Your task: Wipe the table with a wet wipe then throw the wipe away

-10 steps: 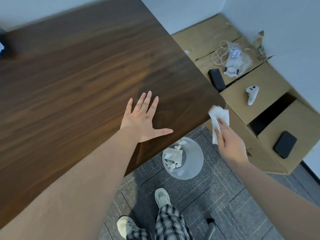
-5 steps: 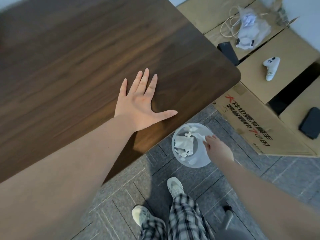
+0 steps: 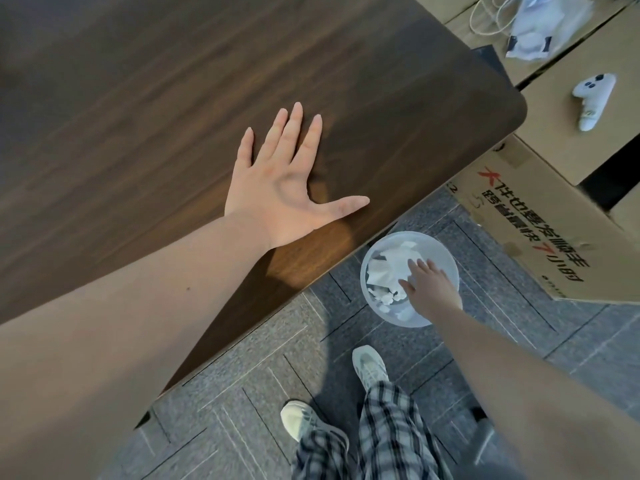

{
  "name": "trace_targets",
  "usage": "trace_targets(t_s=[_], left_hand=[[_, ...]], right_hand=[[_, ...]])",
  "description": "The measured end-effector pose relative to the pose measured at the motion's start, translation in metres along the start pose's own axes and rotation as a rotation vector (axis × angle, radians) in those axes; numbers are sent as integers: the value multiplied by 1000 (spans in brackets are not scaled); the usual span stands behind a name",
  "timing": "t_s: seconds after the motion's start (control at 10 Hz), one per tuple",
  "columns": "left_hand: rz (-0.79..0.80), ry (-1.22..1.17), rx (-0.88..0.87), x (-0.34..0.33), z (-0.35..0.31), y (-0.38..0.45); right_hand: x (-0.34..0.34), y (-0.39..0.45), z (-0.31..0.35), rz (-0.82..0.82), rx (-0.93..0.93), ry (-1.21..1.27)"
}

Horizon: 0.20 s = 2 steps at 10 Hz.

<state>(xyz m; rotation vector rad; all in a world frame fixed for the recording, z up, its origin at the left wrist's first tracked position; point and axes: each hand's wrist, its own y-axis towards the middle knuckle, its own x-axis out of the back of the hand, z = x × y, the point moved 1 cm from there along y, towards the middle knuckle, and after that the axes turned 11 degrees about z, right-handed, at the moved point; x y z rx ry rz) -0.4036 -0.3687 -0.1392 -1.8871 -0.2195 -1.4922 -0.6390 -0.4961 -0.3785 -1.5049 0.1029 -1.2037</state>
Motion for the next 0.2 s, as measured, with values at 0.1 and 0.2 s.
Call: trace_targets(t_s=[0.1,0.2], left_hand=[[1,5,4,3,0,0],[27,-1,17,5,0,-3]], right_hand=[[11,-6,5,10,65,-36],[25,-16,10,1,160,-47]])
